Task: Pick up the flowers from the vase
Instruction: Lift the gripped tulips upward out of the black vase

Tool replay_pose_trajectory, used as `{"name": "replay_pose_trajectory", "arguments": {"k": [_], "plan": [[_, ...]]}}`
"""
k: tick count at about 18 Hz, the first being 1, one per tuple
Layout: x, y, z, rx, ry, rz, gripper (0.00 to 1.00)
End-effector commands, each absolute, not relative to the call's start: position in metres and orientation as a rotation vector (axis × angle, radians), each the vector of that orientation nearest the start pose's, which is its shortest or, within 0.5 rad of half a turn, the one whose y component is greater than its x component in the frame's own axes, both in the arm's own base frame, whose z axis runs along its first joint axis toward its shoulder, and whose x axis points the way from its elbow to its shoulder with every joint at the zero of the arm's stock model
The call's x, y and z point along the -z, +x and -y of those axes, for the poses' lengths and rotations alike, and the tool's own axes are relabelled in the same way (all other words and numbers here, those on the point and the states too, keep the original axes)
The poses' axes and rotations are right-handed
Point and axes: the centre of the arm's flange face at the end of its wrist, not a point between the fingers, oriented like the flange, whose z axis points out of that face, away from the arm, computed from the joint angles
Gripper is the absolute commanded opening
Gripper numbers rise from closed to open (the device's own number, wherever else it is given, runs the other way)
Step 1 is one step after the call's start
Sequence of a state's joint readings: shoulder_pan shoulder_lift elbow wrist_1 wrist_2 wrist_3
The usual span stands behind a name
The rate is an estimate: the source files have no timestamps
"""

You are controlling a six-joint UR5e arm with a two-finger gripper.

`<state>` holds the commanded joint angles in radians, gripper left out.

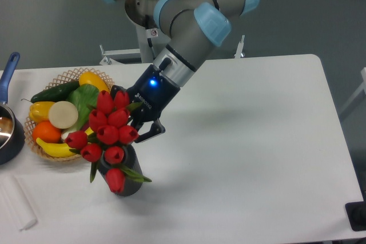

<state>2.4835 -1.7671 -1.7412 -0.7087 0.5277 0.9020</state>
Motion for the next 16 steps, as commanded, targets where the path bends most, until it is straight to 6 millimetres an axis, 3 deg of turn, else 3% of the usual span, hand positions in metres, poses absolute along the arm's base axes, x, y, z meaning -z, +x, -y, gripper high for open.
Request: {"name": "replay_pose_trajectory", "arguments": {"k": [9,16], "plan": [[-0.491,-0.339,-0.510,0.259,-1.996,-0.209,0.40],[-0.505,-0.345,-0.506,0.323,-1.972,-0.116,0.40]]}}
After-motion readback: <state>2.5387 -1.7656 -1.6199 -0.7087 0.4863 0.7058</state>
